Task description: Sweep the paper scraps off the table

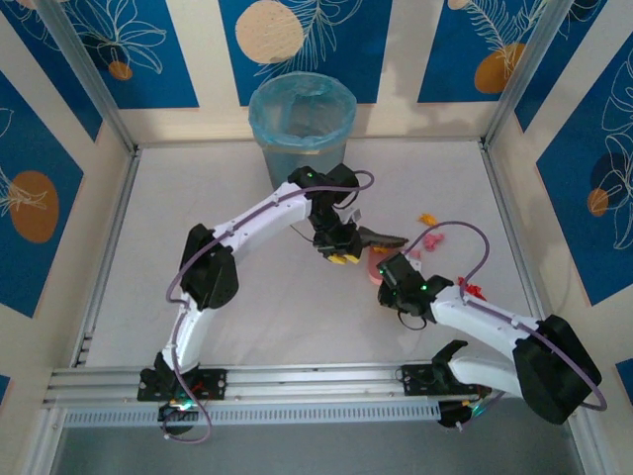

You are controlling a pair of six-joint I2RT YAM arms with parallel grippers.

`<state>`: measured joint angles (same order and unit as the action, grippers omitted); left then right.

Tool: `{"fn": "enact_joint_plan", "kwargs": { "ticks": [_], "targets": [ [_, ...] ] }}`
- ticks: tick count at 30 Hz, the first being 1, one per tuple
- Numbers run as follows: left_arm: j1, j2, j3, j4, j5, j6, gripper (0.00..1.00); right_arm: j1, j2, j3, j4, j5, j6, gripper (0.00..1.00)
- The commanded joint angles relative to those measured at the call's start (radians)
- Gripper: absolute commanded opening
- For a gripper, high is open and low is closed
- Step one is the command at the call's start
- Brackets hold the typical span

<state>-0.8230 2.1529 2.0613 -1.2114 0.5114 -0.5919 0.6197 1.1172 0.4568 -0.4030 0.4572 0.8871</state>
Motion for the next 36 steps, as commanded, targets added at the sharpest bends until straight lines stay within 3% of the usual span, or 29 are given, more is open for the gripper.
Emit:
{"fn": "enact_joint_plan", "kwargs": {
  "ticks": [1,13,27,36],
  "targets": [
    [-0.01,-0.05,-0.029,-0.03,0.058,0.021,0.0,0.005,0.027,0.016,-0.016,-0.031,-0.018,0.0],
    [-0.009,-0.108,-0.046,-0.053,0.045,0.051,0.0,0.017,-0.016,0.006,0.004,0.004,-0.046,0.0],
    [-0.006,-0.245,-0.065,0.004,-0.118,0.055,0.0,0.021,-0.172,0.002,-0.043,0.022,-0.06,0.0],
    [0.005,-0.377,-0.131,0.022,-0.228,0.06,0.0,0.063,-0.23,0.103,-0.103,0.115,-0.188,0.0]
  ]
}}
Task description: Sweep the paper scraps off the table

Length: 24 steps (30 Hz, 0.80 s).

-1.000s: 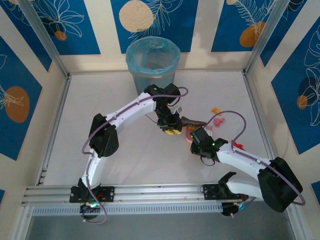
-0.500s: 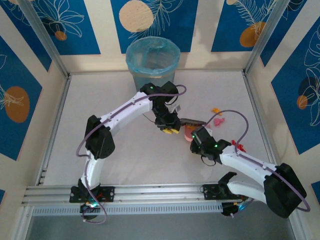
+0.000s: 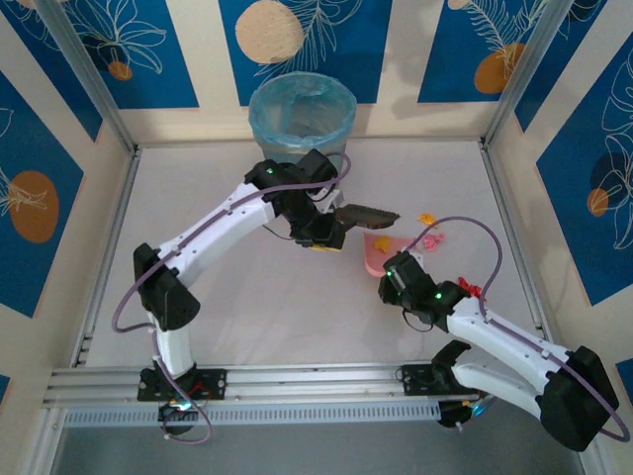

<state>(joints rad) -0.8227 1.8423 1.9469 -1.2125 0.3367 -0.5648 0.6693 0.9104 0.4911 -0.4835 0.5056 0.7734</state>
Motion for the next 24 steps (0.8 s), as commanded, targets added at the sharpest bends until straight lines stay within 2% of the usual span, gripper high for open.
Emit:
{"fn": "enact_joint_plan", "kwargs": {
  "ticks": [1,9,16,19,24],
  "targets": [
    [0.007,-0.081,-0.021,0.026,-0.061,0.036,0.0,0.016,-0.026,0.086,-0.025,0.077,-0.097,0.0],
    [0.025,-0.211,-0.037,0.034,-0.178,0.047,0.0,0.04,-0.022,0.242,-0.034,0.129,-0.274,0.0],
    [0.035,-0.354,-0.072,0.115,-0.261,0.018,0.0,0.057,0.025,0.429,-0.089,0.13,-0.394,0.0],
    [0.04,-0.422,-0.084,0.149,-0.324,0.008,0.0,0.068,0.073,0.54,-0.136,0.117,-0.423,0.0],
    [0.063,-0.556,-0.156,0.218,-0.496,-0.043,0.0,0.089,0.2,0.784,-0.268,0.088,-0.396,0.0]
  ]
}}
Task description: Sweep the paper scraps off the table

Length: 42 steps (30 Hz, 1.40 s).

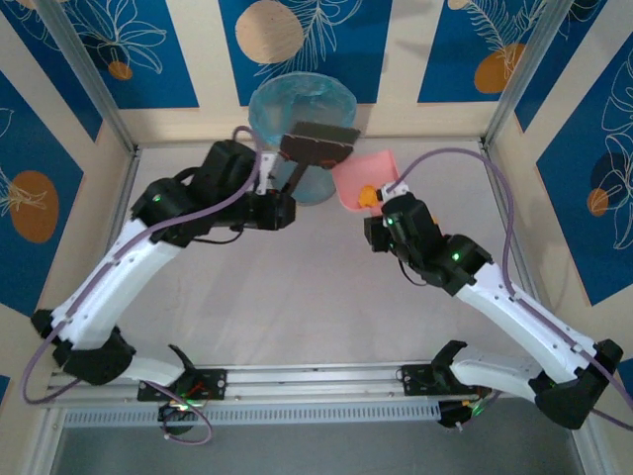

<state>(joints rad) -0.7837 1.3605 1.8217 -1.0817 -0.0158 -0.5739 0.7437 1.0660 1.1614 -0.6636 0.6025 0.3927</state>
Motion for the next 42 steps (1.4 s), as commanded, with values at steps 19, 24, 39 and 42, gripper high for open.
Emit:
{"fn": "enact_joint_plan", "kwargs": {
  "ticks": [19,24,39,42],
  "targets": [
    [0.057,-0.326,-0.19,0.036,-0.509,-0.104,0.0,-0.038,0.677,1.073,-0.302,-0.488,0.218,0.0],
    [0.059,-0.356,-0.219,0.036,-0.534,-0.113,0.0,-0.125,0.807,1.231,-0.311,-0.75,0.461,0.0],
    [0.067,-0.319,-0.225,0.057,-0.52,-0.108,0.0,-0.231,0.926,1.232,-0.078,-1.046,1.124,0.0],
    [0.071,-0.311,-0.226,0.066,-0.512,-0.104,0.0,-0.236,0.931,1.228,-0.049,-1.047,1.215,0.0]
  ]
}}
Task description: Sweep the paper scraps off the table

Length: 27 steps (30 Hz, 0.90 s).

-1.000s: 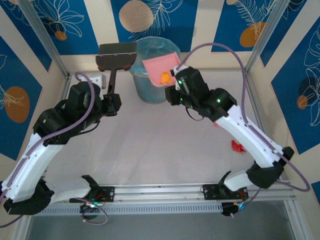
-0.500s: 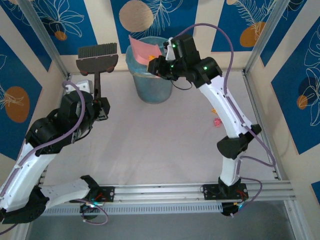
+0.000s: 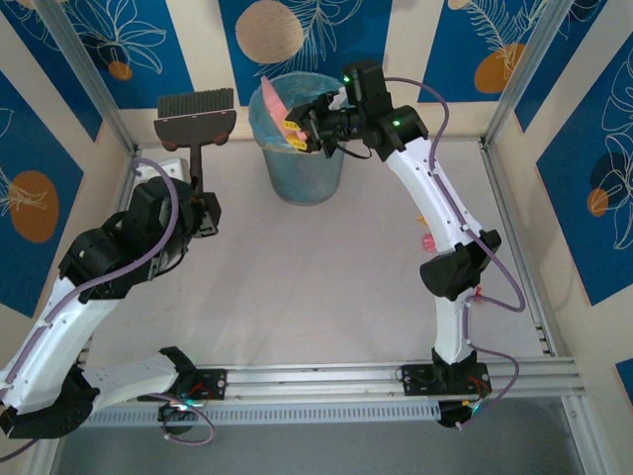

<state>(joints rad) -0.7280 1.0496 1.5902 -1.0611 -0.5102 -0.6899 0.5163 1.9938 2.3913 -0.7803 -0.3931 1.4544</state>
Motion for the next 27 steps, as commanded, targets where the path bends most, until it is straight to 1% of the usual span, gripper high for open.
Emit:
{"fn": "enact_joint_plan", "kwargs": {
  "ticks": [1,10,15,18,22,24,27],
  "targets": [
    [0.017,0.003,0.005,0.049,-0.019,0.012,0.0,-0.011,0.006,-0.003,0.076,-0.055,0.183,0.0],
    [0.028,0.015,0.001,0.075,-0.017,0.01,0.0,-0.028,-0.016,-0.023,0.114,-0.033,0.315,0.0],
    [0.031,0.027,0.004,0.09,-0.01,0.011,0.0,-0.039,-0.026,-0.021,0.14,-0.032,0.296,0.0],
    [0.032,0.035,0.005,0.095,-0.009,0.01,0.0,-0.044,-0.028,0.025,0.097,-0.017,0.212,0.0],
    [0.032,0.043,0.007,0.12,0.001,0.015,0.0,-0.045,-0.069,0.078,-0.042,0.053,0.032,0.0],
    [0.033,0.047,0.005,0.144,0.013,0.024,0.0,-0.048,-0.117,0.051,-0.094,0.089,-0.048,0.0],
    [0.032,0.055,0.002,0.191,0.041,0.041,0.0,-0.058,-0.213,-0.044,-0.14,0.155,-0.145,0.0]
  ]
}}
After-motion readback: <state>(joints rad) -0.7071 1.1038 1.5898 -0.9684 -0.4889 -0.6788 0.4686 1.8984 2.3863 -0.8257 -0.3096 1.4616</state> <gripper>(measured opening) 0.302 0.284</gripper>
